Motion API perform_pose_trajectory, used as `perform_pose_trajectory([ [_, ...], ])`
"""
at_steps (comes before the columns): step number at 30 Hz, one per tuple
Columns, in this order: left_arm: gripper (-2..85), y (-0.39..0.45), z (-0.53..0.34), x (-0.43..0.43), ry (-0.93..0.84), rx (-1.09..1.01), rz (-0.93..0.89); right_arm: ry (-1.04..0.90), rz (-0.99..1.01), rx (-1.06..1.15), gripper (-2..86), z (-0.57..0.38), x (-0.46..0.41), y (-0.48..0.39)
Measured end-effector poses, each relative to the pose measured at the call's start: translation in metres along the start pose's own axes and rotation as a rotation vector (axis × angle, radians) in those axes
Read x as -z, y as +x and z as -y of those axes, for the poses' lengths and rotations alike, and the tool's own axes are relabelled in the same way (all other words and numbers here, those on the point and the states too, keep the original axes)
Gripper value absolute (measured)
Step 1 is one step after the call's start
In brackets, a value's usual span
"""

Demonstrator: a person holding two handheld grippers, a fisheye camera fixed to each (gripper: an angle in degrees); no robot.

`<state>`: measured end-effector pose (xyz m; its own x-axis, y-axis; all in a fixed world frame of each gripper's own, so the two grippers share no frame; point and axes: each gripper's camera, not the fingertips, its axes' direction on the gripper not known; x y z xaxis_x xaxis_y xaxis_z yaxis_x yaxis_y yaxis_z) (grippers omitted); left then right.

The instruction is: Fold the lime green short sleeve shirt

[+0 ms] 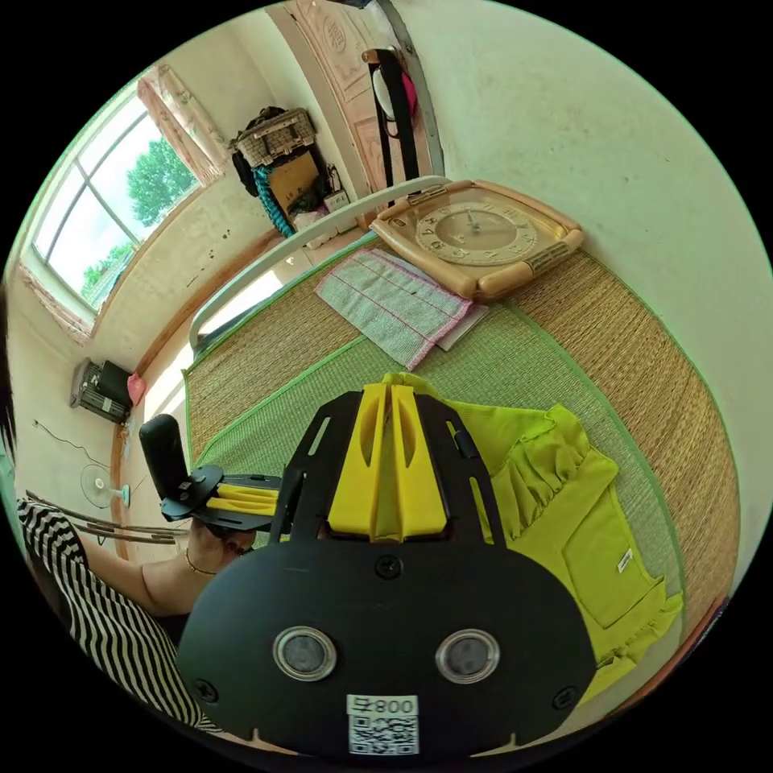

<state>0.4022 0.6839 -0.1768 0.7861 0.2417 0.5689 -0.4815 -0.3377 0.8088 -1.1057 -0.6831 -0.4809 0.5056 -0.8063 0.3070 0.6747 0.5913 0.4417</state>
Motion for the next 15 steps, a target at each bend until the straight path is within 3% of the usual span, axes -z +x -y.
perform_pose_trajectory([
  [7, 0.4, 0.069, 0.016, -0.050, -0.123, -0.218, 0.011, 0.086, 0.058, -0.152, 0.3, -0.100, 0.049, 0.098],
  [15, 0.5, 0.107, 0.024, -0.121, -0.313, -0.279, -0.002, 0.124, 0.179, -0.417, 0.5, -0.230, 0.041, 0.220],
])
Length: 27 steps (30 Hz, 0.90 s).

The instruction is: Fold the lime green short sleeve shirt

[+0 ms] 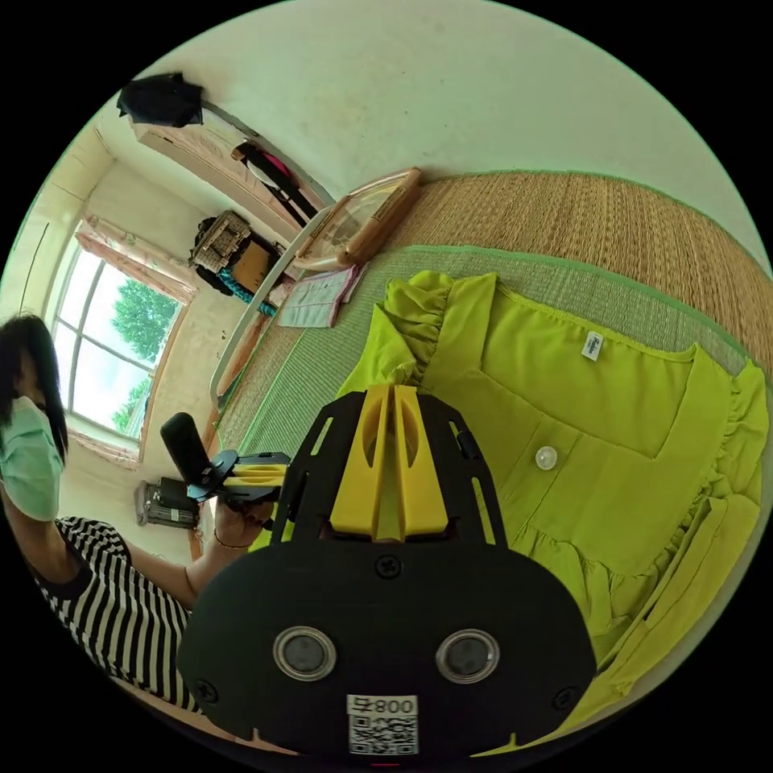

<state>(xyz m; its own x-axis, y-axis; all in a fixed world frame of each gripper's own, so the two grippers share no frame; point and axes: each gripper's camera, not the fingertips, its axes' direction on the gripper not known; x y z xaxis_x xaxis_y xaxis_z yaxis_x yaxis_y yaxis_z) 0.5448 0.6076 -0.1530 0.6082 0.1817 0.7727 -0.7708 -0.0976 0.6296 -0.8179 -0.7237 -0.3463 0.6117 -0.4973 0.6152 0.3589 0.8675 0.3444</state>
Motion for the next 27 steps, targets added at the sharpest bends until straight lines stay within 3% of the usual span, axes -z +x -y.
perform_pose_trajectory([
  [7, 1.1, 0.009, 0.024, -0.040, -0.121, -0.008, -0.082, -0.067, 0.007, -0.065, 0.6, -0.017, -0.020, 0.070],
  [15, 0.6, 0.006, 0.036, -0.038, -0.048, 0.062, 0.006, -0.089, 0.064, -0.105, 0.8, -0.029, -0.032, 0.109],
  [19, 0.4, 0.001, 0.042, -0.056, -0.169, 0.132, 0.139, -0.084, 0.064, -0.117, 0.5, -0.033, -0.029, 0.113],
  [23, 0.4, 0.003, 0.047, -0.058, -0.167, 0.130, 0.151, -0.063, 0.018, -0.118, 0.3, -0.036, -0.022, 0.105],
  [27, 0.3, 0.004, 0.050, -0.053, -0.126, 0.129, 0.138, -0.031, 0.019, 0.030, 0.1, -0.013, -0.029, 0.049],
])
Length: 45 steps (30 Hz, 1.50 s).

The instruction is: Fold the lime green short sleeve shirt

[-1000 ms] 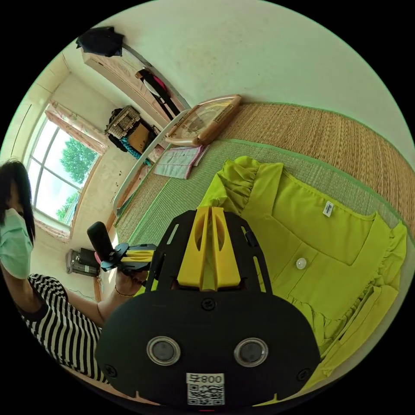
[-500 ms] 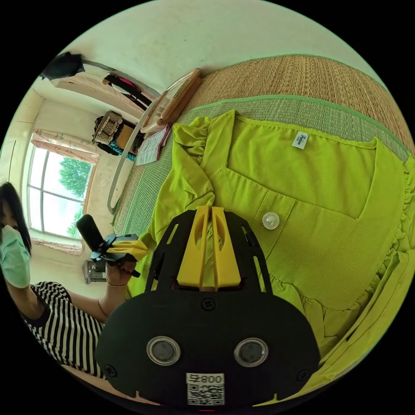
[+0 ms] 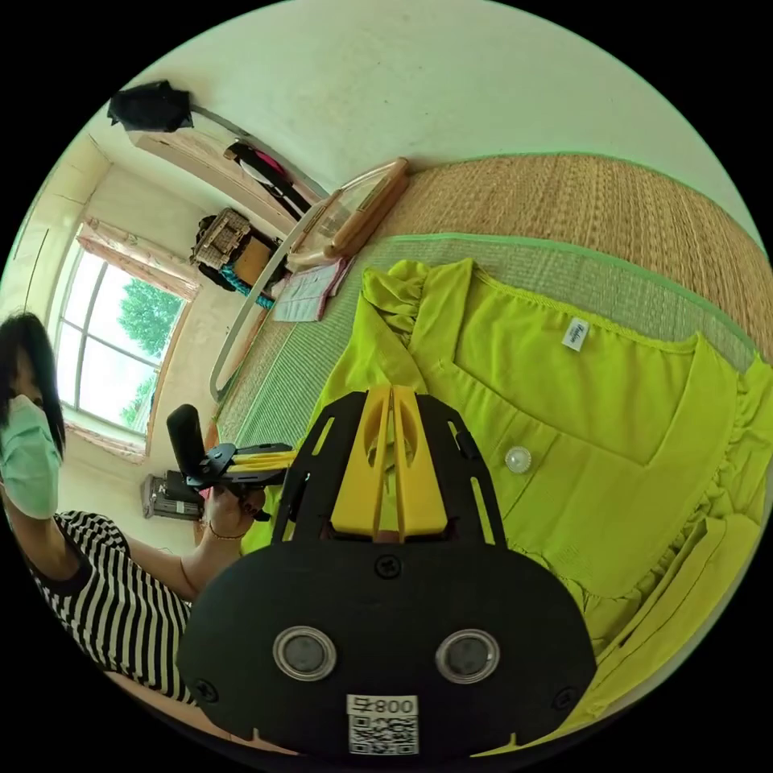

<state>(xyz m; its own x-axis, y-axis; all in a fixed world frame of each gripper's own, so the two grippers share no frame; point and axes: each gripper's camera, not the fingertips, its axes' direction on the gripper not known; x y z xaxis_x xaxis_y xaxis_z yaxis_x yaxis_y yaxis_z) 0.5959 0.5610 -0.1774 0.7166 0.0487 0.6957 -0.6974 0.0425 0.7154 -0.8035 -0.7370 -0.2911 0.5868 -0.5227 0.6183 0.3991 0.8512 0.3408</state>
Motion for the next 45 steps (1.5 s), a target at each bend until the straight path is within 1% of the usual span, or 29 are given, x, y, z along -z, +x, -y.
perform_pose_trajectory([
  [1, 0.3, 0.000, 0.000, 0.002, 0.011, 0.001, 0.003, -0.010, -0.011, 0.027, 0.1, 0.007, -0.005, -0.010],
  [6, 0.2, -0.007, 0.003, -0.002, -0.017, 0.022, 0.005, -0.104, -0.194, 0.226, 0.1, 0.074, -0.073, -0.091],
  [7, 0.2, -0.009, 0.003, -0.002, -0.019, 0.025, 0.002, -0.113, -0.222, 0.237, 0.1, 0.080, -0.081, -0.097],
  [10, 0.3, -0.014, 0.003, -0.001, -0.019, 0.035, -0.012, -0.156, -0.385, 0.279, 0.1, 0.099, -0.121, -0.118],
  [12, 0.3, -0.019, 0.003, 0.000, -0.017, 0.045, -0.028, -0.220, -0.486, 0.293, 0.1, 0.104, -0.151, -0.123],
  [14, 0.3, -0.023, 0.002, 0.001, -0.010, 0.056, -0.042, -0.184, -0.492, 0.310, 0.1, 0.101, -0.153, -0.129],
  [18, 0.3, -0.028, -0.001, 0.006, 0.003, 0.058, -0.056, -0.193, -0.459, 0.293, 0.1, 0.100, -0.150, -0.137],
  [23, 0.3, -0.032, -0.004, 0.013, 0.014, 0.061, -0.037, -0.132, -0.423, 0.327, 0.1, 0.090, -0.134, -0.164],
  [29, 0.3, -0.039, -0.008, 0.014, 0.002, 0.071, -0.050, -0.145, -0.385, 0.327, 0.1, 0.101, -0.144, -0.178],
  [32, 0.2, -0.043, -0.011, 0.016, 0.001, 0.077, -0.063, -0.148, -0.425, 0.297, 0.1, 0.109, -0.149, -0.174],
  [34, 0.2, -0.046, -0.013, 0.019, 0.006, 0.085, -0.074, -0.183, -0.436, 0.261, 0.1, 0.114, -0.156, -0.162],
  [38, 0.2, -0.050, -0.017, 0.022, 0.011, 0.095, -0.086, -0.171, -0.348, 0.218, 0.1, 0.116, -0.142, -0.149],
  [43, 0.2, -0.051, -0.025, 0.031, 0.043, 0.100, -0.080, -0.115, -0.311, 0.299, 0.0, 0.093, -0.102, -0.173],
  [45, 0.2, -0.051, -0.026, 0.034, 0.049, 0.101, -0.076, -0.106, -0.275, 0.326, 0.0, 0.067, -0.079, -0.183],
])
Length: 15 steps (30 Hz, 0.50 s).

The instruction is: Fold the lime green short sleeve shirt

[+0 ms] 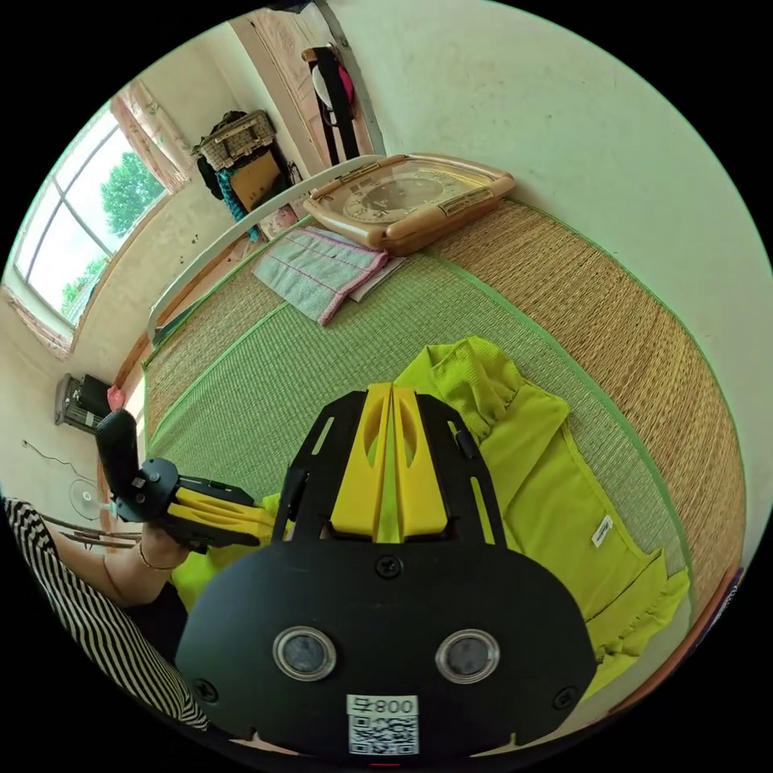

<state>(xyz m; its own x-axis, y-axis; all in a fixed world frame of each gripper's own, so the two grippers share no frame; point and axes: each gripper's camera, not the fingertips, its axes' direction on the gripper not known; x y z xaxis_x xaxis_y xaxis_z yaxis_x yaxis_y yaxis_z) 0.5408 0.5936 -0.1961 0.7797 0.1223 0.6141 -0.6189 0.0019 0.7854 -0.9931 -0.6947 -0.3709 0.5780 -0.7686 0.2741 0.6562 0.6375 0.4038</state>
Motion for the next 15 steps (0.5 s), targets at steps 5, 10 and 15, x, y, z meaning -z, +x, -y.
perform_pose_trajectory([
  [5, 0.2, -0.002, -0.004, 0.002, -0.009, 0.016, -0.006, -0.062, 0.078, 0.012, 0.0, -0.061, 0.008, -0.019],
  [10, 0.3, 0.003, -0.008, 0.009, 0.036, 0.003, -0.031, -0.120, 0.087, -0.008, 0.1, -0.083, -0.002, -0.020],
  [15, 0.3, 0.005, -0.010, 0.015, 0.047, 0.022, 0.044, -0.046, 0.049, -0.021, 0.2, -0.110, 0.036, -0.026],
])
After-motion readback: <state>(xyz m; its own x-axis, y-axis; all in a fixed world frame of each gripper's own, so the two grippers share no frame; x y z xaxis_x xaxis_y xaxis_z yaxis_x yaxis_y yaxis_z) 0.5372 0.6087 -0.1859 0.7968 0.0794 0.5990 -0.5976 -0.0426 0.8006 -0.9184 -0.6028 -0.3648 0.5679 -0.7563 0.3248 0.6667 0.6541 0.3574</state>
